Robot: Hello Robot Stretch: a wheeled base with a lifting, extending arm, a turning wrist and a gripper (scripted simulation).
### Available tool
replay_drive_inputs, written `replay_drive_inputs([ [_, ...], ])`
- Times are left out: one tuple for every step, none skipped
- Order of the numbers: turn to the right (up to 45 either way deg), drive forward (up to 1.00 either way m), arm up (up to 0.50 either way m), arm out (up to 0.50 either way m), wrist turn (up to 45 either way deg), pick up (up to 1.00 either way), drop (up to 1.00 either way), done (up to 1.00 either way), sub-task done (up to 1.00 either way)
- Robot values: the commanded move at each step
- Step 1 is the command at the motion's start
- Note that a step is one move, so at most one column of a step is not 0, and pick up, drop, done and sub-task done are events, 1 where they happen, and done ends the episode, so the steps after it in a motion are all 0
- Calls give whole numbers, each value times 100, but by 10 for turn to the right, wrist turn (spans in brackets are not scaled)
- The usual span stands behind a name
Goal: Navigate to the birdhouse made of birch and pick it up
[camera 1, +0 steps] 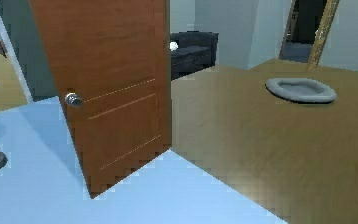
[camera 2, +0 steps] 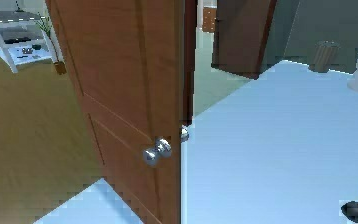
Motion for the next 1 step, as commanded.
replay_drive_inputs([
  [180, 0, 0, 0, 0, 0, 0, 0, 0],
])
